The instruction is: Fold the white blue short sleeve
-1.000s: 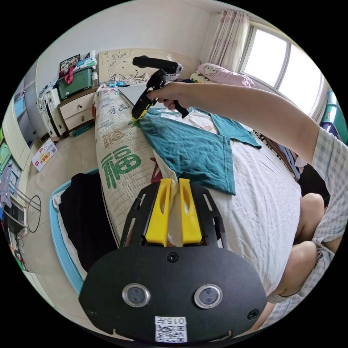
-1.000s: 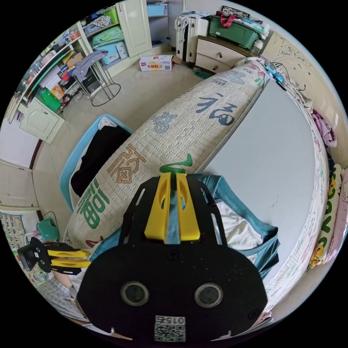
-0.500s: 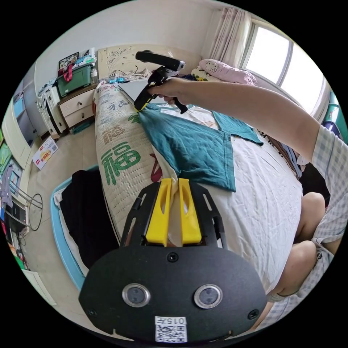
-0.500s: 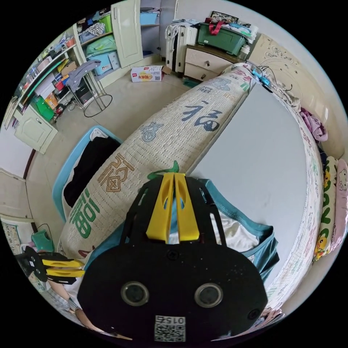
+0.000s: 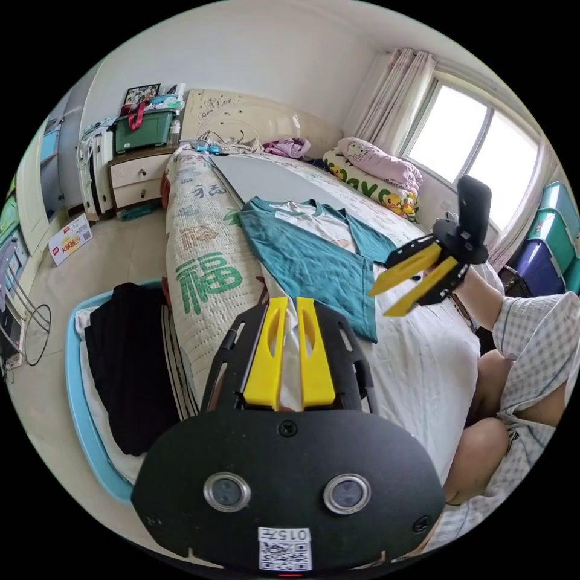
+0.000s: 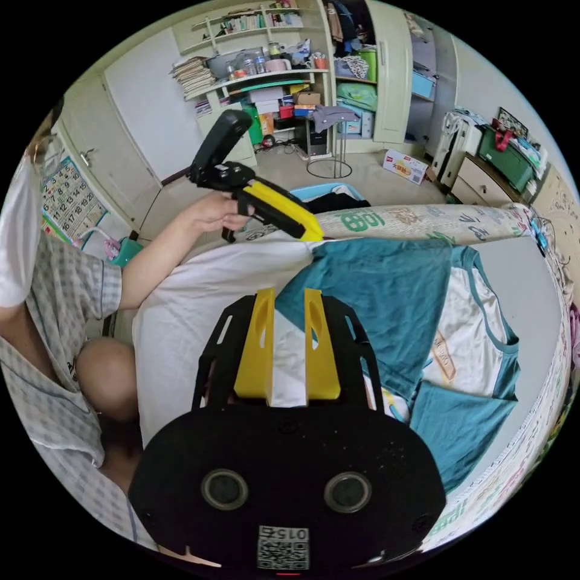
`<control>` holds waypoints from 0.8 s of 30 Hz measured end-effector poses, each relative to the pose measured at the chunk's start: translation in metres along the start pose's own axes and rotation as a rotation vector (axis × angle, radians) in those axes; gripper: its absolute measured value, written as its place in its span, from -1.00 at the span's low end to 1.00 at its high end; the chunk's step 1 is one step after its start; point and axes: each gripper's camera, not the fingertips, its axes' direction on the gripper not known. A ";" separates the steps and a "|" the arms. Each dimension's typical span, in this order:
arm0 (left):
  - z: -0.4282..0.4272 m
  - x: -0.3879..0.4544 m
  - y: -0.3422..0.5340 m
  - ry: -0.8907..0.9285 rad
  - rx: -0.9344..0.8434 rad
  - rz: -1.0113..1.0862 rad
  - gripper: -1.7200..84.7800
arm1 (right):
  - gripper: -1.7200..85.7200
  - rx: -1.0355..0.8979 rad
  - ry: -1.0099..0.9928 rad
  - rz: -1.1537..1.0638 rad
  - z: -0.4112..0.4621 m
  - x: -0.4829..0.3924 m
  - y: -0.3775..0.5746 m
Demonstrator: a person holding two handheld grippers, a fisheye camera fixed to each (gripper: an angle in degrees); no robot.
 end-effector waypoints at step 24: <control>0.028 -0.012 -0.019 -0.035 -0.099 -0.035 -0.96 | -0.80 0.003 -0.022 0.029 -0.089 -0.074 -0.156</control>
